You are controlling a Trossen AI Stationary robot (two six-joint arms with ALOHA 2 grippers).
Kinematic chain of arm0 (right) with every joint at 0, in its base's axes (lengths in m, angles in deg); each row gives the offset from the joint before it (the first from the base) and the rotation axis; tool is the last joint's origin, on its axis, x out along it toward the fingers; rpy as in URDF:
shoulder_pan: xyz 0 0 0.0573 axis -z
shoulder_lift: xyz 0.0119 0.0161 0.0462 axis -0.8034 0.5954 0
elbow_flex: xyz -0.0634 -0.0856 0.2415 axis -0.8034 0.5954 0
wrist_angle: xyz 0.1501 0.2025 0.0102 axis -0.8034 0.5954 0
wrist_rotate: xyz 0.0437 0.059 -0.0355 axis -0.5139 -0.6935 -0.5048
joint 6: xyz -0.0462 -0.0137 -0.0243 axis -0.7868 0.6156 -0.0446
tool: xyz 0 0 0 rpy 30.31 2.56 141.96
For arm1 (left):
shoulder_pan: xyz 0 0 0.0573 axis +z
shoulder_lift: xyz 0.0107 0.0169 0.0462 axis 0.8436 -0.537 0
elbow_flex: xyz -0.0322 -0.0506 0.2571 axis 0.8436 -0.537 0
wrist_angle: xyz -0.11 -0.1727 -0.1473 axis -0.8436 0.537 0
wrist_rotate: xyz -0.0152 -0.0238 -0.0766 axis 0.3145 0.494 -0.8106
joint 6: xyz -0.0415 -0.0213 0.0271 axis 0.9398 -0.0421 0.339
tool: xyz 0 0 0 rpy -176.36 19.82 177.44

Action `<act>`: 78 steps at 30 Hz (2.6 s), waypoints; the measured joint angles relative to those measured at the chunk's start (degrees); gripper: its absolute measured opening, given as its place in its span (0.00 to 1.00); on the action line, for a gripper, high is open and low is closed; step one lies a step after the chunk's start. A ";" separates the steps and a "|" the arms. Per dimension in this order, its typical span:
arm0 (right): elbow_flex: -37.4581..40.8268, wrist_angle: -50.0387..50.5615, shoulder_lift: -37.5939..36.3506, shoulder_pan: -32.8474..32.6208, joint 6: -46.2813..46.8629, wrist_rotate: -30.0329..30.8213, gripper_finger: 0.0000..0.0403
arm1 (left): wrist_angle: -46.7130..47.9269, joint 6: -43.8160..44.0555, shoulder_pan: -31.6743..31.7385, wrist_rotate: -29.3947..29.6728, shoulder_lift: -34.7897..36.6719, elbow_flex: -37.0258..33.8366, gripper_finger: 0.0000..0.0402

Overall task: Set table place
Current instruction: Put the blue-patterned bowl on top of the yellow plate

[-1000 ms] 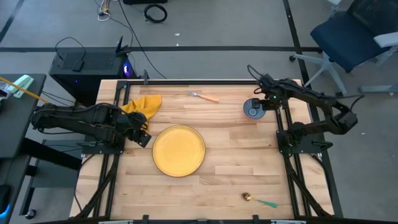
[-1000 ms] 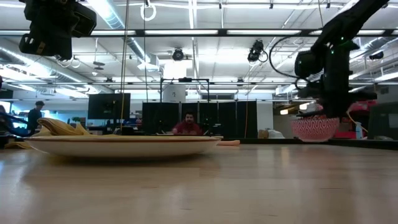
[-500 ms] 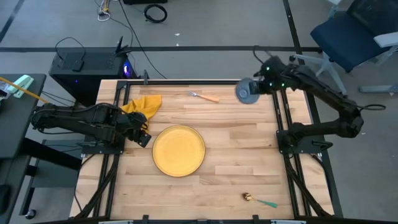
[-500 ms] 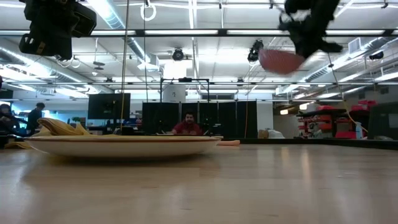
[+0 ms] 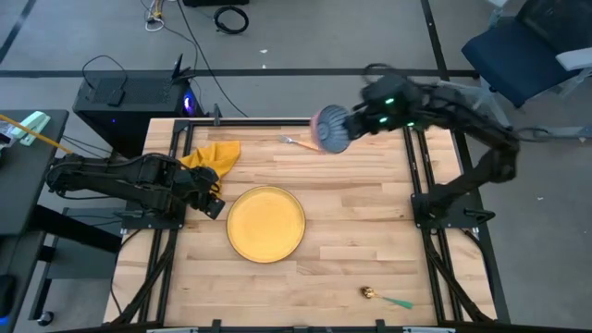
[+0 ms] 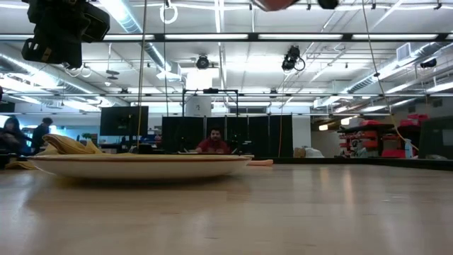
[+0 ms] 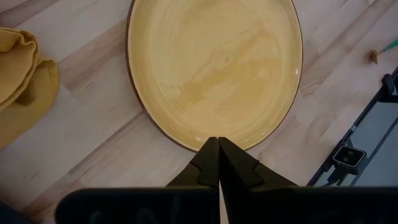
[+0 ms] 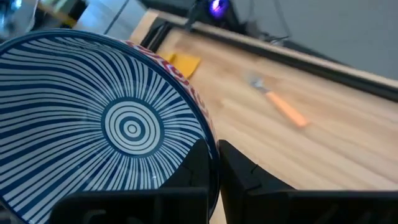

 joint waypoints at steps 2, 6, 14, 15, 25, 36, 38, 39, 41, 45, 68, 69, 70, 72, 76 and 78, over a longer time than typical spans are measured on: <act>-2.90 0.11 4.53 -2.92 -0.79 0.13 0.03 | 0.00 0.00 0.00 0.00 0.00 -0.02 0.02; -6.59 0.96 13.56 -6.96 -3.29 -1.94 0.03 | 0.00 -0.02 -0.02 0.00 0.00 -0.01 0.02; -6.95 1.39 28.47 -10.68 -5.85 -9.55 0.03 | 0.00 0.00 0.00 0.00 0.00 -0.02 0.02; -6.94 1.10 29.93 -10.96 -5.54 -9.89 0.03 | -0.02 -0.02 -0.01 0.00 0.00 -0.01 0.02; -6.94 -8.35 43.00 -12.69 -0.90 -13.06 0.03 | -0.07 -0.01 -0.01 0.00 0.00 0.00 0.02; -6.95 -13.65 47.74 -14.01 5.46 -13.60 0.03 | -0.90 -0.02 0.00 0.00 0.00 0.00 0.02; -6.96 -15.32 48.12 -14.23 6.57 -14.07 0.03 | -1.46 -0.02 -0.02 0.00 0.00 0.00 0.02; -6.96 -15.14 48.40 -14.27 6.68 -14.01 0.03 | -1.78 -0.01 -0.02 0.00 0.00 0.00 0.02; -6.96 -14.98 48.90 -14.32 6.68 -14.15 0.03 | -2.03 -0.02 0.00 0.00 0.00 0.00 0.02; -6.96 -14.90 49.56 -14.42 6.63 -13.06 0.03 | -2.10 -0.01 0.00 0.00 -0.01 0.00 0.02; -6.96 -13.27 49.57 -14.14 6.10 -12.18 0.04 | -2.61 -0.01 -0.02 0.00 0.00 0.00 0.02; -6.96 -13.27 49.57 -14.12 6.08 -12.16 0.04 | -2.60 -0.02 -0.01 0.00 0.00 0.00 0.02; -6.96 -13.29 49.57 -14.12 6.04 -12.18 0.04 | -2.60 0.00 0.00 0.00 0.00 0.00 0.02; -6.96 -13.27 49.57 -14.14 5.89 -12.18 0.04 | -2.60 0.00 -0.02 0.00 0.00 0.00 0.02; -6.96 -13.29 49.57 -14.14 5.39 -12.18 0.04 | -2.60 -0.02 -0.02 0.00 0.00 0.00 0.02; -6.96 -13.29 49.57 -14.14 5.39 -12.20 0.05 | -2.60 -0.01 -0.02 0.00 0.00 0.00 0.02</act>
